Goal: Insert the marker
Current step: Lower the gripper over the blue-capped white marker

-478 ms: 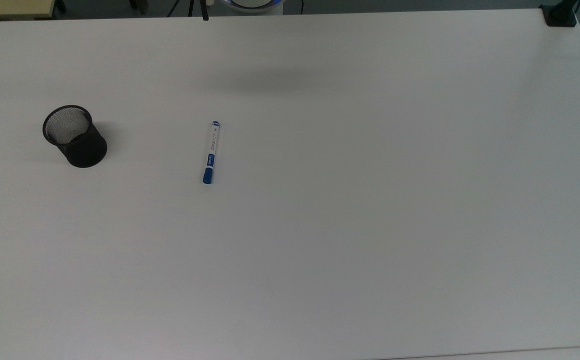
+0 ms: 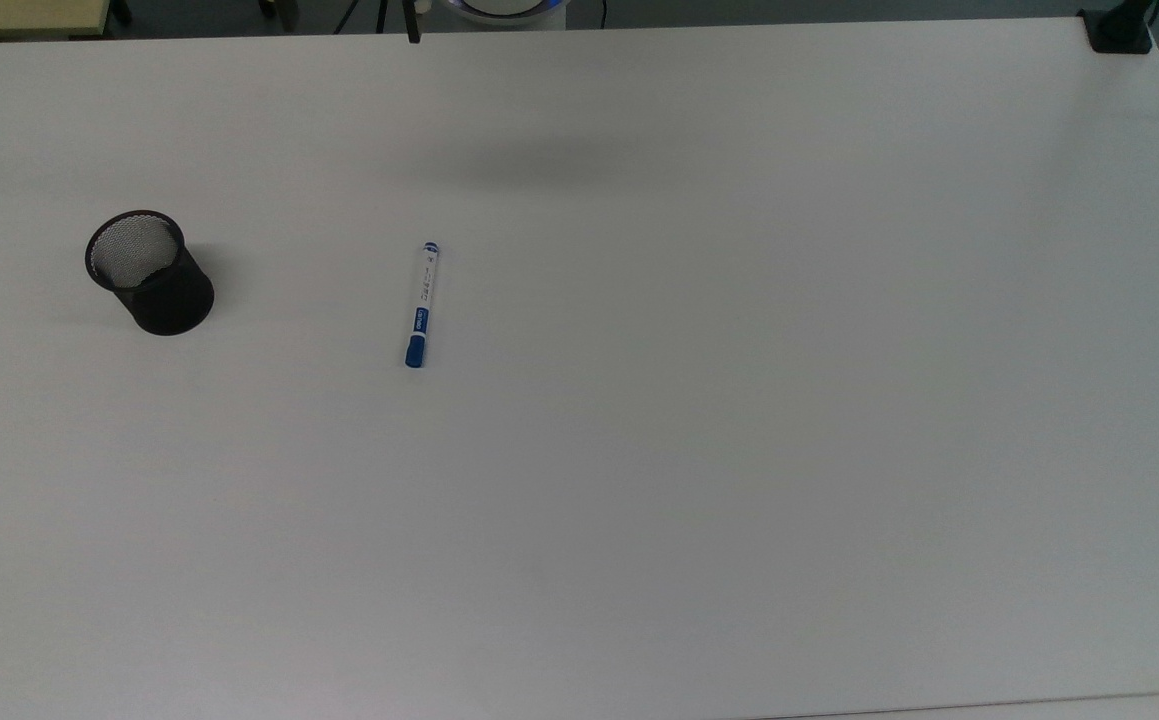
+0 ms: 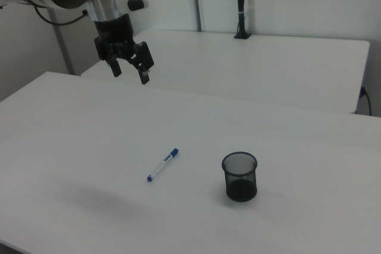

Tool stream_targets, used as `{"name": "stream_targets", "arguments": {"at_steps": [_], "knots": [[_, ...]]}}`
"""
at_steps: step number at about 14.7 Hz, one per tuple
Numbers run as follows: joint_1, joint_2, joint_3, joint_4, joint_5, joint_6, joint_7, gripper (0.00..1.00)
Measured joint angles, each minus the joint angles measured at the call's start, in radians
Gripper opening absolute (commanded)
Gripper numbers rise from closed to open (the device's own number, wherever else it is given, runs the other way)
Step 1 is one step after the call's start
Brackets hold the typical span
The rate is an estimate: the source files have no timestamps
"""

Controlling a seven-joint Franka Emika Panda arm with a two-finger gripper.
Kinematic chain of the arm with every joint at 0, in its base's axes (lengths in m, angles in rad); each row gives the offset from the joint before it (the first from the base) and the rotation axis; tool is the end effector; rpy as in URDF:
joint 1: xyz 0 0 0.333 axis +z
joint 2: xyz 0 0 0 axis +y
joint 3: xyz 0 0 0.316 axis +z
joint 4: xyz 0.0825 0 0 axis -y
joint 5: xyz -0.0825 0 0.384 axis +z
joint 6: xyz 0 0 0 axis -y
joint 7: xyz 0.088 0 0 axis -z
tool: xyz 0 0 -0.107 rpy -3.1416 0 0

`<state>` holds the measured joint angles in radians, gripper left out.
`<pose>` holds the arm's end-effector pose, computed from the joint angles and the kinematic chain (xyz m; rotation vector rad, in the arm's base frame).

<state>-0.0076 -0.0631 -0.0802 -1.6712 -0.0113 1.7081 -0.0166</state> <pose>0.5452 -0.0504 0.6239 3.1244 -0.1099 0.1554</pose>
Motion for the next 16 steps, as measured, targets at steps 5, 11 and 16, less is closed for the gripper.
{"name": "stream_targets", "arguments": {"at_steps": [5,11,16], "knots": [[0.000,0.002,0.000,-0.001,0.000,0.000,-0.016,1.00],[-0.014,0.090,-0.005,-0.036,-0.117,0.019,-0.300,1.00],[-0.018,0.211,-0.007,-0.233,-0.130,0.421,-0.076,1.00]]}}
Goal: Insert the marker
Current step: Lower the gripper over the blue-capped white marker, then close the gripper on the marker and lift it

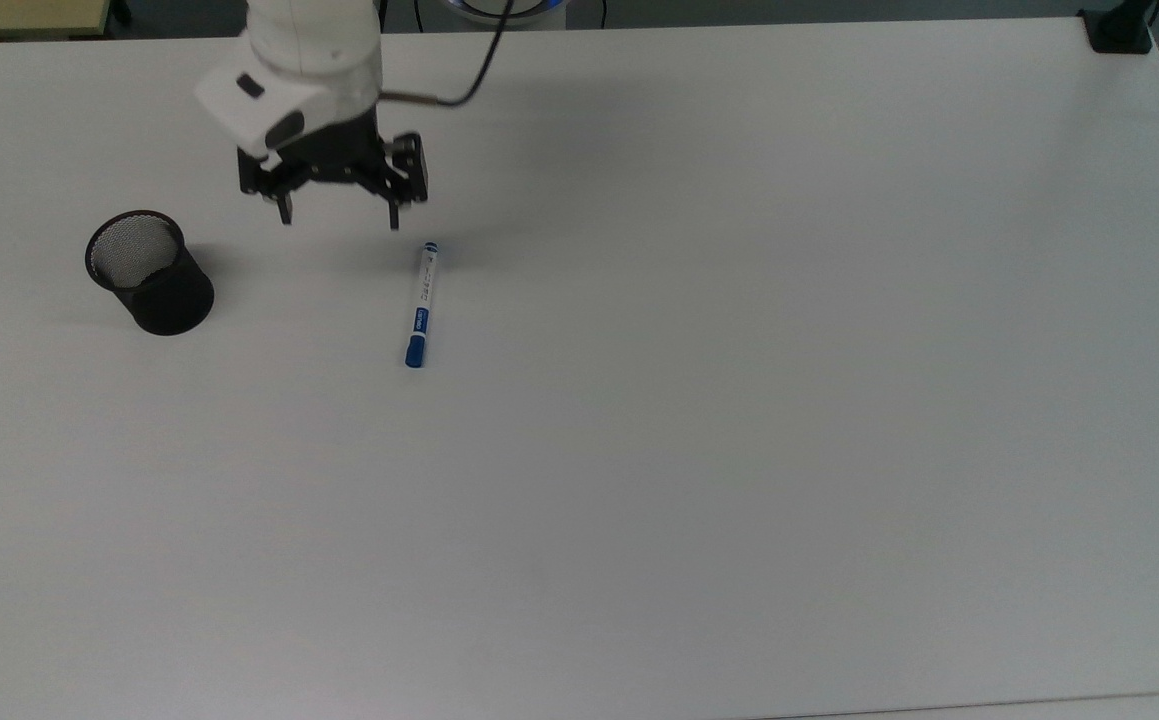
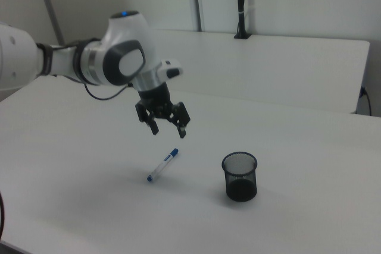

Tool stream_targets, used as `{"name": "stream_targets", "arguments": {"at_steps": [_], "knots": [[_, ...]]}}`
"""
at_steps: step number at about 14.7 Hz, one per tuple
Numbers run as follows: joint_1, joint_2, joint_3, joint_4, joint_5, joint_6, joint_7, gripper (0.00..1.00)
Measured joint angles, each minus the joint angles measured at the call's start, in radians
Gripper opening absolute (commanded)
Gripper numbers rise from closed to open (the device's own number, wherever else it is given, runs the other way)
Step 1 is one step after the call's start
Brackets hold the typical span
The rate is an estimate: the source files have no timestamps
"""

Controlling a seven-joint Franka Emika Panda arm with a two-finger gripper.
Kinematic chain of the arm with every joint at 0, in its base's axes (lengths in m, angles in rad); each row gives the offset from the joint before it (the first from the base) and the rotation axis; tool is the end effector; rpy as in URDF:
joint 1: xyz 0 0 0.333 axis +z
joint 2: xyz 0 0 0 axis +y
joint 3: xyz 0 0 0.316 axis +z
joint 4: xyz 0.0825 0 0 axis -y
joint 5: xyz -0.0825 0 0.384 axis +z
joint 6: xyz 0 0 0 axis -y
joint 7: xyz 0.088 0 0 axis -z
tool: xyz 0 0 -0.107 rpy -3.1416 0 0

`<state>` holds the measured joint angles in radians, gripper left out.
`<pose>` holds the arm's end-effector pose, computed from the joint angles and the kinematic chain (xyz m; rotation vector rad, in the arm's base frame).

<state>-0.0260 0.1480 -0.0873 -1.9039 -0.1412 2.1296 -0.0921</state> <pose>0.5986 -0.0725 0.4298 2.9965 0.0757 0.0953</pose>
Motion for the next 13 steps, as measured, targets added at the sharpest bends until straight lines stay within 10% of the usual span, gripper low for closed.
{"name": "stream_targets", "arguments": {"at_steps": [13], "knots": [[0.045,0.219,0.011,-0.006,-0.002,0.303,0.241,0.56]]}}
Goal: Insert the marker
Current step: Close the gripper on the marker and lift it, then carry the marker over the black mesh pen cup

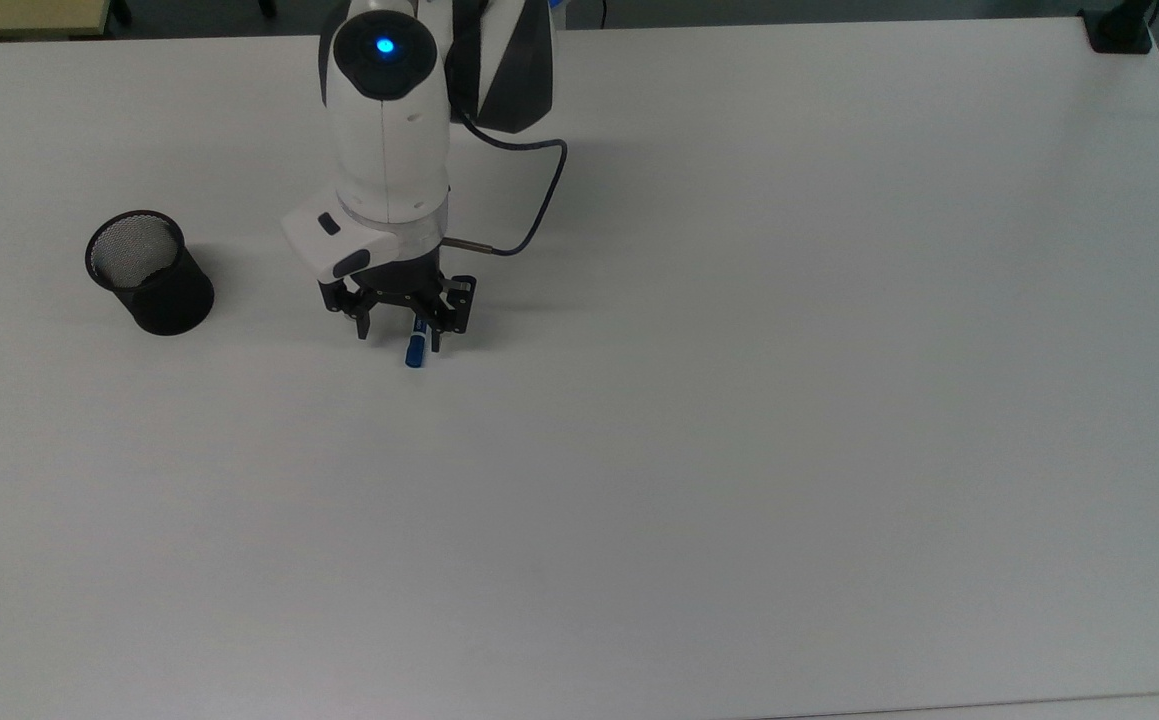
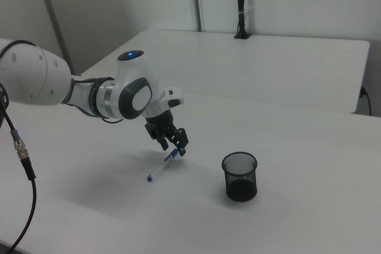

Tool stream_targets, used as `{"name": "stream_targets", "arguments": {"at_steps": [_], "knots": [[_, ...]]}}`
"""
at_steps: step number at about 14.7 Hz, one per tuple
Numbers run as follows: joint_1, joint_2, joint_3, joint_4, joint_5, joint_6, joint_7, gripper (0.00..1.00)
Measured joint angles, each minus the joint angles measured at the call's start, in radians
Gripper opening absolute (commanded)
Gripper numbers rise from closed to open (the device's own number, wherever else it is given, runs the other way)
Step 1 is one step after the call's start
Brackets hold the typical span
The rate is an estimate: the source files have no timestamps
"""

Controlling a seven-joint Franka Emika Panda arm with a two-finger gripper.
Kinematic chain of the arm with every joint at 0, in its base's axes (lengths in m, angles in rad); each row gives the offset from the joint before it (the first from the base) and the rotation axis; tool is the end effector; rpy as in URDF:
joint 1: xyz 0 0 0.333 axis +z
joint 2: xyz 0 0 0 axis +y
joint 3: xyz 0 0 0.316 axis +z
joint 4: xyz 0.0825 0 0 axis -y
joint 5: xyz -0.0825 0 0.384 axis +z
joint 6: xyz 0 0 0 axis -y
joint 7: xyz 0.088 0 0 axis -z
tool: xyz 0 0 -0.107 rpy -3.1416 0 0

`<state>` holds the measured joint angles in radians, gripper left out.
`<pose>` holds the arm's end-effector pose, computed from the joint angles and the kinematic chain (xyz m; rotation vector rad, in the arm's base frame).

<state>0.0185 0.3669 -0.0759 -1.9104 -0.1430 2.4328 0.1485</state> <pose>0.6386 -0.0342 0.3204 3.0075 -0.1465 0.2429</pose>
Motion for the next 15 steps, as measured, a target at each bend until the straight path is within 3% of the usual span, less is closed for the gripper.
{"name": "stream_targets", "arguments": {"at_steps": [3,4,5,10,15], "knots": [[0.011,0.023,0.006,0.001,0.000,0.031,0.025,0.29],[0.013,0.027,0.007,0.001,0.000,0.036,0.029,0.12],[0.013,0.030,0.008,0.002,0.000,0.038,0.031,0.02],[0.008,0.019,0.008,0.025,0.000,0.039,0.037,0.00],[-0.085,-0.156,-0.001,0.047,0.000,0.002,0.041,0.00]]}}
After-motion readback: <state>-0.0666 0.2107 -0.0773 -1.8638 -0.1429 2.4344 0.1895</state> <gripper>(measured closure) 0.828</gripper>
